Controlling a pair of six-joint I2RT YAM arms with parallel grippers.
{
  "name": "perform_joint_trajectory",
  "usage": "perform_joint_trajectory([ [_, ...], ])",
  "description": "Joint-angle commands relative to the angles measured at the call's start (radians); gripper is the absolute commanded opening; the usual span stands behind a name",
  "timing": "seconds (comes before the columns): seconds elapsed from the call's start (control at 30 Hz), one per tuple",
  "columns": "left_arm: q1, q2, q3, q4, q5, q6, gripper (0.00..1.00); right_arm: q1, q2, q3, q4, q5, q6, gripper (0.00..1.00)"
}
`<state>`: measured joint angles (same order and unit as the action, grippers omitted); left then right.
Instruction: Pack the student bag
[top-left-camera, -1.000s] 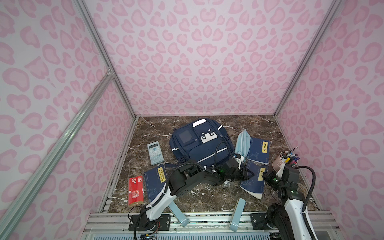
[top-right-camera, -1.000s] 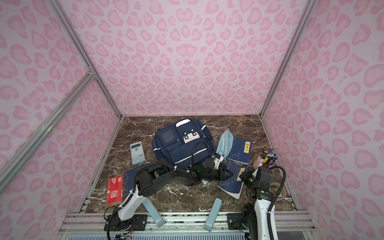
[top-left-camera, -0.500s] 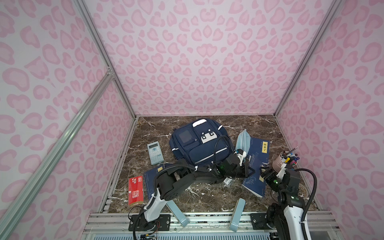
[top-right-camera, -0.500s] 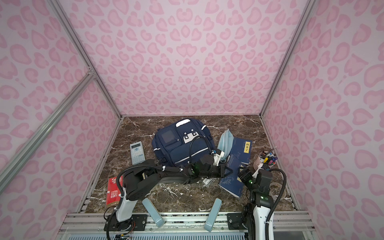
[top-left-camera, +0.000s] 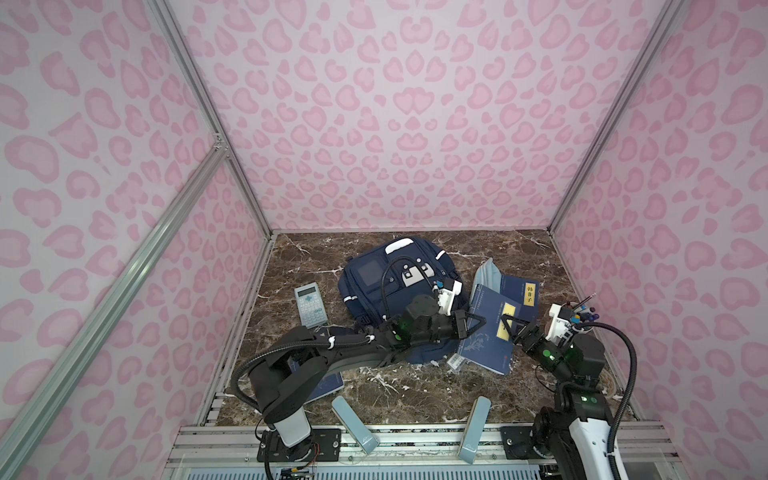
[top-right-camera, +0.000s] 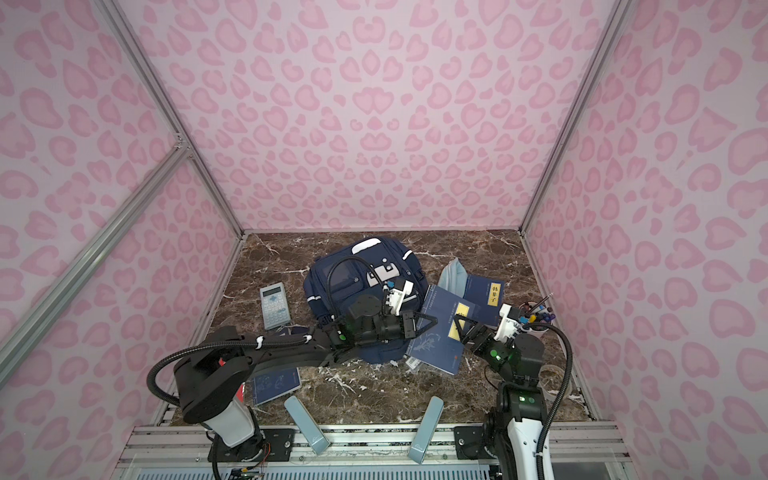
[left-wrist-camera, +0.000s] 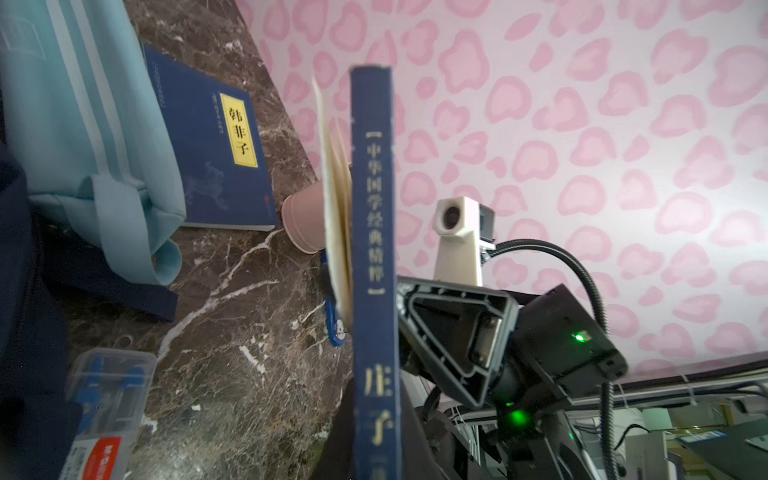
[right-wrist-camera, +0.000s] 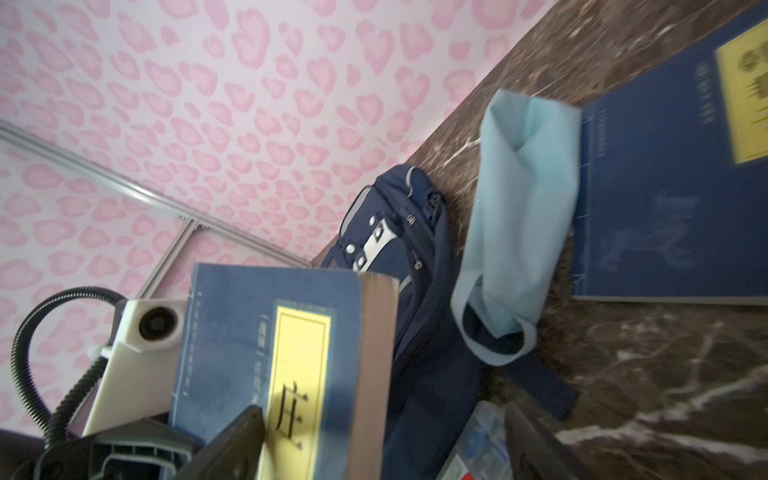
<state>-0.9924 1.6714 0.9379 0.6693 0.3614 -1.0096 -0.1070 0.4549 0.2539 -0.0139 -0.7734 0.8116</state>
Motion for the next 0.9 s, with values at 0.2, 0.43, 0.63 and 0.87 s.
perform_joint_trajectory([
  [0.2, 0.084, -0.115, -0.123, 0.191, 0.092, -0.038, 0.03, 0.300, 0.216, 0.039, 0.421, 0.060, 0.044, 0.89],
  [0.43, 0.106, -0.184, -0.156, 0.132, 0.082, -0.010, 0.03, 0.343, 0.352, 0.056, 0.614, 0.041, 0.100, 0.67],
  [0.63, 0.130, -0.195, -0.149, -0.025, 0.037, 0.066, 0.12, 0.359, 0.399, 0.068, 0.653, 0.035, 0.100, 0.20],
  [0.87, 0.163, -0.196, -0.152, -0.089, 0.029, 0.091, 0.77, 0.357, 0.440, 0.078, 0.630, 0.041, 0.076, 0.00],
])
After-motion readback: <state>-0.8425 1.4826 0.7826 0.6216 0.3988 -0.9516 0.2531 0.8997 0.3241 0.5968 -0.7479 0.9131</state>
